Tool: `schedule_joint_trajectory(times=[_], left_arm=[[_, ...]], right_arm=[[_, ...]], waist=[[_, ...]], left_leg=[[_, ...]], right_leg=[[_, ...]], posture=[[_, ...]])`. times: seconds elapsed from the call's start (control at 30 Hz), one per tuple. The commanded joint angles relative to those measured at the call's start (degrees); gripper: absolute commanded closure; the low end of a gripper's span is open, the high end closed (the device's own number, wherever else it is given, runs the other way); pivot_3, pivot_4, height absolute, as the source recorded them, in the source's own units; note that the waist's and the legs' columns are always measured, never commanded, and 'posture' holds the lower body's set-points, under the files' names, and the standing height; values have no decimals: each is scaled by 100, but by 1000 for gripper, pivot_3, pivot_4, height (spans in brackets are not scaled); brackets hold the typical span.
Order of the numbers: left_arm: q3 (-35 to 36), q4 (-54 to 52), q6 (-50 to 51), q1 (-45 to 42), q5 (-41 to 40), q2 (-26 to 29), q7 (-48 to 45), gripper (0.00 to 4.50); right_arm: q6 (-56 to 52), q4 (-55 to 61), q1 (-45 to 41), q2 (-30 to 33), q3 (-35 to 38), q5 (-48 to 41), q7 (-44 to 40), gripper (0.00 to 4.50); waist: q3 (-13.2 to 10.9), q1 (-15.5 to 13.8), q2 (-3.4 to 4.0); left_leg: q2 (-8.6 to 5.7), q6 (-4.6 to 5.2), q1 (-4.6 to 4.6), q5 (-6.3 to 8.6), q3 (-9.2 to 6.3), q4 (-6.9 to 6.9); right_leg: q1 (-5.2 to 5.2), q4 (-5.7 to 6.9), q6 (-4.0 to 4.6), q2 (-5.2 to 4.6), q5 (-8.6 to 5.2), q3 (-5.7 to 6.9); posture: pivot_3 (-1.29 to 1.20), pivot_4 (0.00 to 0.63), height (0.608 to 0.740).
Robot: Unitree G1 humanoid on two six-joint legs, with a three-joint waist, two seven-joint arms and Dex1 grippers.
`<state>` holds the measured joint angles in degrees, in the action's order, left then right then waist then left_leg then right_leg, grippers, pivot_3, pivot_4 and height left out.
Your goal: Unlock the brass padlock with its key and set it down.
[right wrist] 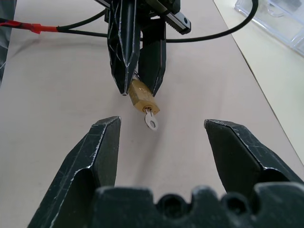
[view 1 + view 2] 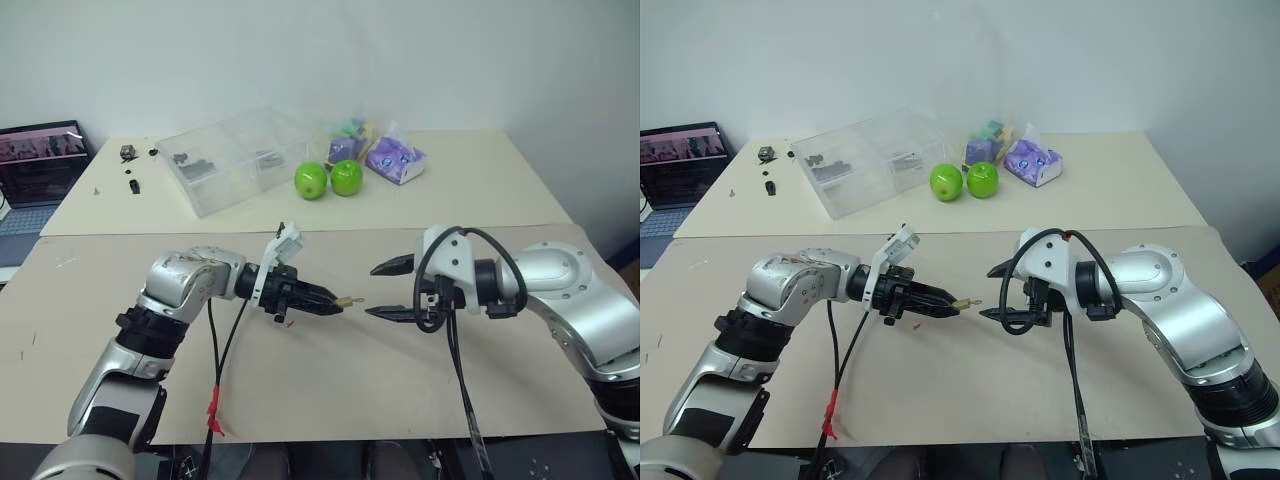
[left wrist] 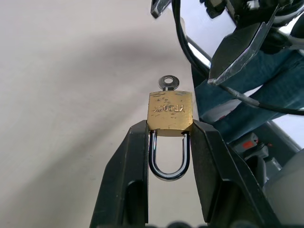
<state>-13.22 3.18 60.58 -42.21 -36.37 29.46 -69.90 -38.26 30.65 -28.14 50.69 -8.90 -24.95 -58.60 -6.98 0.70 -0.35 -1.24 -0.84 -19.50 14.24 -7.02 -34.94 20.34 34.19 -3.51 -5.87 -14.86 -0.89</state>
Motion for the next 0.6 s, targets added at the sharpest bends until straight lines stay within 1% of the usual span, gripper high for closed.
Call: schedule_joint_trajectory(times=[0.03,0.1,0.2,0.6], left_arm=[[428,137,446,-324,-388,-262,247,3700],[506,141,596,-367,-482,-330,324,3700],[361,-37,486,-246,-393,-275,298,3700],[278,-263,543,-56,-423,-227,356,3700]], right_arm=[[55,217,-54,-61,-83,28,9,1151],[120,201,-66,-87,-183,133,32,1151],[122,209,-71,-106,-262,169,-20,1151],[69,103,-319,-226,-167,144,11,1151]], waist=[[0,9,0],[0,25,0],[0,64,1],[0,27,1]], left_leg=[[0,0,-1,0,-1,-2],[0,0,0,0,-1,-1],[1,0,2,0,-1,1],[1,-1,4,-1,-1,1]], right_leg=[[0,-1,0,0,0,1],[-1,-1,-1,0,0,0],[1,2,0,3,0,-2],[0,-2,1,3,1,-3]], posture=[[0,150,740],[0,150,740],[0,150,740],[0,150,740]])
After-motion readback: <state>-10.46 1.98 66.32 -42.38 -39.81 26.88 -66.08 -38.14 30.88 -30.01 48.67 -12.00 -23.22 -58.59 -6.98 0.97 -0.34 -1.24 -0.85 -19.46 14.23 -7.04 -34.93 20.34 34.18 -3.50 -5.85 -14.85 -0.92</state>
